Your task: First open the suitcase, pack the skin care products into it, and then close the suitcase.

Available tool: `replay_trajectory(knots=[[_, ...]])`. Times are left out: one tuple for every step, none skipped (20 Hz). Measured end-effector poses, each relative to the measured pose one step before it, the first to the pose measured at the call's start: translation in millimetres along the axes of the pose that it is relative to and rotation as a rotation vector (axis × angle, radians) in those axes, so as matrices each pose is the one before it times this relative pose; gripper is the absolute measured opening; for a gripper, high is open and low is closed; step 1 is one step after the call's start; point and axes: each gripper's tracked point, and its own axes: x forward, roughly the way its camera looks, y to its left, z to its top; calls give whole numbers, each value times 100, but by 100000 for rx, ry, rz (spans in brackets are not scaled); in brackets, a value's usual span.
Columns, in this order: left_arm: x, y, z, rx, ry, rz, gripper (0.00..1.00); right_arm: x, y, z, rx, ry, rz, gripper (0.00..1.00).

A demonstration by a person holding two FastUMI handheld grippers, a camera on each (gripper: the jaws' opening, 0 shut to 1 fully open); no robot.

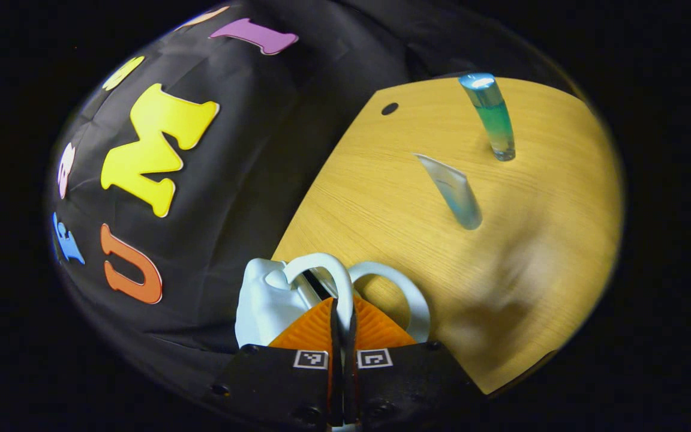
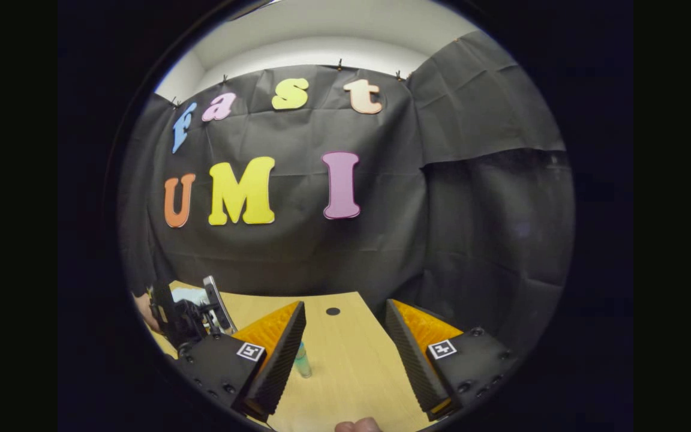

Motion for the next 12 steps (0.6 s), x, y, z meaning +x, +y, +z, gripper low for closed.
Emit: replay_trajectory(knots=[[-594,817,169,-1888,-1962,151,3,-57,465,100,-30,-130,707,80],[-599,841,201,-2858,-2540,-406,3,-149,398,190,-139,-495,694,80],[-750,1134,-167,-3791,-1780,1095,3,-277,476,370,-316,-1060,541,80],[-632,1308,-113,-3877,-1703,1134,3,2,564,351,-254,-1054,744,79],[-766,1482,217,-3787,-3064,1679,3,-53,545,401,-317,-918,540,79],[-689,1764,121,-3863,-2291,2728,3,116,406,148,-95,-390,567,79],[-773,1870,-5,-4476,-2415,2639,3,201,703,49,-11,505,982,80],[-547,1786,-117,-4539,-1515,2218,3,51,761,50,-200,301,1351,80],[-872,1927,-276,-4444,-1856,1897,3,180,734,135,-372,488,1157,80],[-967,1801,32,-4563,-2308,1681,3,209,761,127,-687,380,1427,80],[-447,2037,-135,-3976,-2140,634,3,103,701,326,-489,-52,1070,80],[-313,2091,-174,-3561,-2226,-30,3,252,589,368,-380,-252,840,80]])
